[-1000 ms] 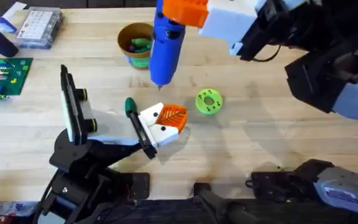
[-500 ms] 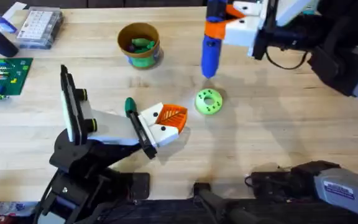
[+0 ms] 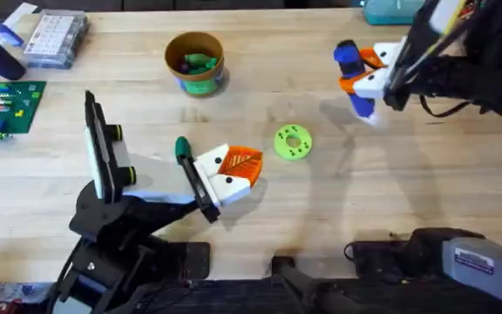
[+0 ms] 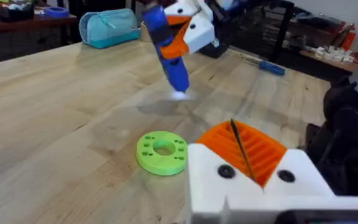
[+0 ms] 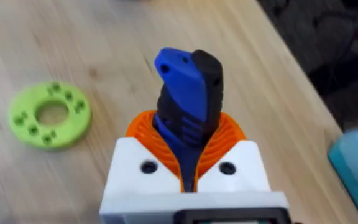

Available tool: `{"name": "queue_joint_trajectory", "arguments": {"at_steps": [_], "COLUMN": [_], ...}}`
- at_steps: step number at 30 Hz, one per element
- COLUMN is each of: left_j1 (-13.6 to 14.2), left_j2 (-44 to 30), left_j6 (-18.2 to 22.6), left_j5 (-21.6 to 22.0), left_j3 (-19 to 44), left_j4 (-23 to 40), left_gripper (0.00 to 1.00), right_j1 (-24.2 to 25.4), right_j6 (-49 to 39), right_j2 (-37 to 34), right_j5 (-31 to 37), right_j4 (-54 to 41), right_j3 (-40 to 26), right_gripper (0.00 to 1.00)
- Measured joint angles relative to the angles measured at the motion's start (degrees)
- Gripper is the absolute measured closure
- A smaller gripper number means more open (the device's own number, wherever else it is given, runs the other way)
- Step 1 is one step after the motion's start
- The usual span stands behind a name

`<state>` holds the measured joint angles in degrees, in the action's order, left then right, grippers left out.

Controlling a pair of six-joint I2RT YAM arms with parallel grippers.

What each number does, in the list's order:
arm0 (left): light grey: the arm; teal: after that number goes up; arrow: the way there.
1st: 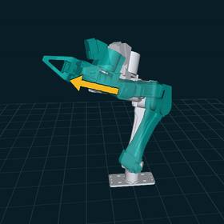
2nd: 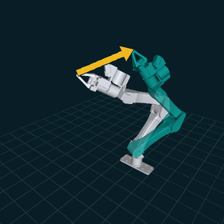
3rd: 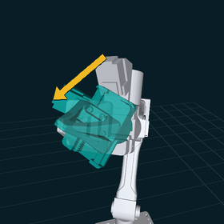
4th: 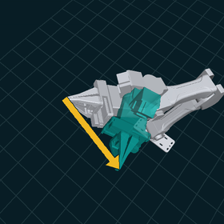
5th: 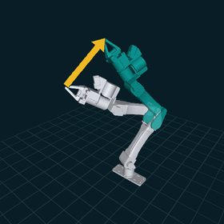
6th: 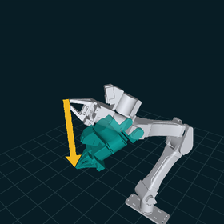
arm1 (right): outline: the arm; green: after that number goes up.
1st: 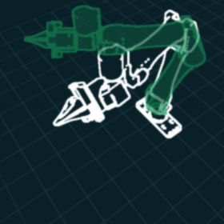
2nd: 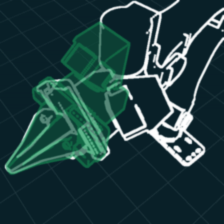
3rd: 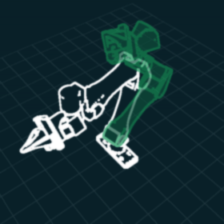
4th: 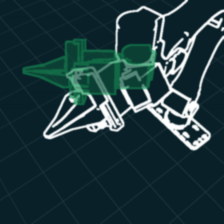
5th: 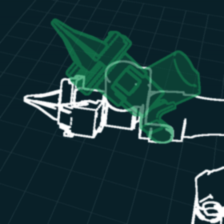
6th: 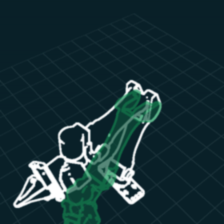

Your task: Pick up the gripper from the table and insert it into the empty holder that is missing its gripper. Then pick up a screw, insert it into the mounting hole, and use the screwdriver to tighten it. Finally, clean up the table by picking up the vegetable and placing it into the bucket.

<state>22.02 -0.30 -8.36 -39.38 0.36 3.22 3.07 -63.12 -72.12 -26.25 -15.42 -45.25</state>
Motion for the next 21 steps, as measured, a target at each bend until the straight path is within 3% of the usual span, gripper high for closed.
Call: {"name": "queue_joint_trajectory", "arguments": {"at_steps": [8,13,21], "left_j1": [0.0,0.0,0.0], "left_j2": [-0.01,-0.02,0.0], "left_j6": [0.0,0.0,0.0], "left_j5": [0.0,0.0,0.0], "left_j3": [0.0,0.0,0.0], "left_j4": [0.0,0.0,0.0], "left_gripper": [0.988,0.988,0.988], "right_j1": [0.0,-0.22,-1.41], "right_j6": [-1.46,-4.01,-5.41], "right_j2": [-0.13,-7.09,-11.95], "right_j5": [1.7,9.15,12.97], "right_j4": [-0.2,-2.4,-2.77], "right_j3": [-0.02,-0.33,-0.33], "right_gripper": [0.943,0.925,0.537]}}
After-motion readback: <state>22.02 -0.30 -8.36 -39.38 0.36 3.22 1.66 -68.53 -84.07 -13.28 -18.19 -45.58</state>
